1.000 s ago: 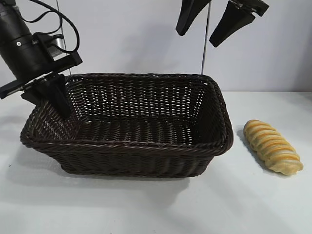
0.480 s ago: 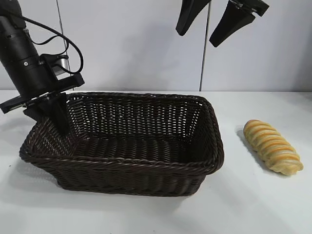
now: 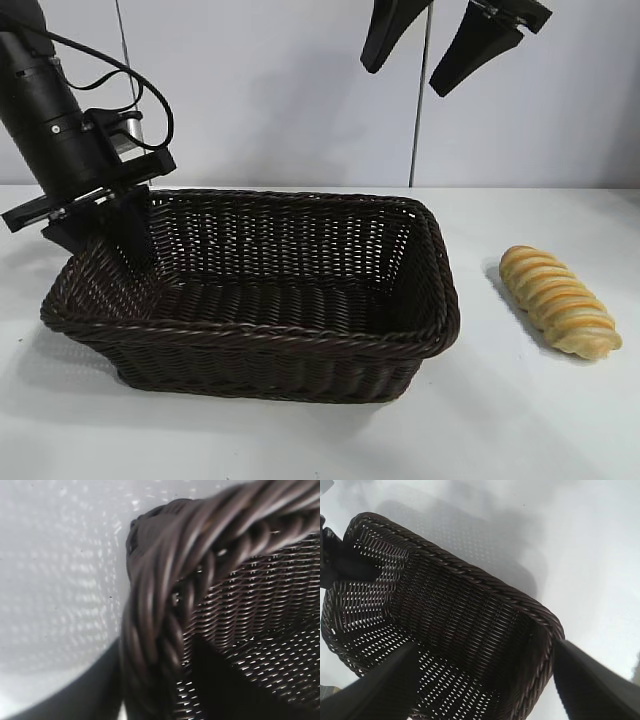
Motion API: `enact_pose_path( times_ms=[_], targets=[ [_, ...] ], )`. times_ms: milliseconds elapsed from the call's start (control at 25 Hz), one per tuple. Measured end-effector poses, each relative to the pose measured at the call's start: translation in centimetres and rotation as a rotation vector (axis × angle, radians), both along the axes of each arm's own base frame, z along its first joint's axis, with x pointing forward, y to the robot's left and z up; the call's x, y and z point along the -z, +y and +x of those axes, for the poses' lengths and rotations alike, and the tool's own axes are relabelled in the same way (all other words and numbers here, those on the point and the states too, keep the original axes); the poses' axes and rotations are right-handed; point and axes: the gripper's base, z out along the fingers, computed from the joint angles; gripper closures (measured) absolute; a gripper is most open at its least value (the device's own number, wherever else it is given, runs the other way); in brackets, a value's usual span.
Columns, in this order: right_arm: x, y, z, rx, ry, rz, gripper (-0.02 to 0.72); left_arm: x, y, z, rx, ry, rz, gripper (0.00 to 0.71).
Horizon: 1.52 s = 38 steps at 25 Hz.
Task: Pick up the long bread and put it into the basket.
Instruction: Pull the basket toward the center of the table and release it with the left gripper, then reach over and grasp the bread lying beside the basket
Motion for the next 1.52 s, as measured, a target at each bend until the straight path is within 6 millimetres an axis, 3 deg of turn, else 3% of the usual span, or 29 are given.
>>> enact_pose_path(
  times_ms=[320, 1000, 1280, 1520],
  targets=[
    [0.0, 0.0, 0.0, 0.0, 0.0, 0.0, 0.164, -2.2, 0.3, -0.3, 0.012, -0.06, 0.022, 0.221],
    [0.0, 0.0, 0.0, 0.0, 0.0, 0.001, 0.164, -10.9, 0.6, -1.9, 0.015, -0.274, -0.008, 0.221],
    [0.0, 0.0, 0.0, 0.0, 0.001, 0.001, 0.164, -13.1, 0.8, -2.9, -0.002, -0.311, -0.019, 0.221],
    [0.0, 0.0, 0.0, 0.0, 0.001, 0.001, 0.164, -13.7, 0.8, -3.1, -0.068, -0.294, -0.024, 0.221]
  ],
)
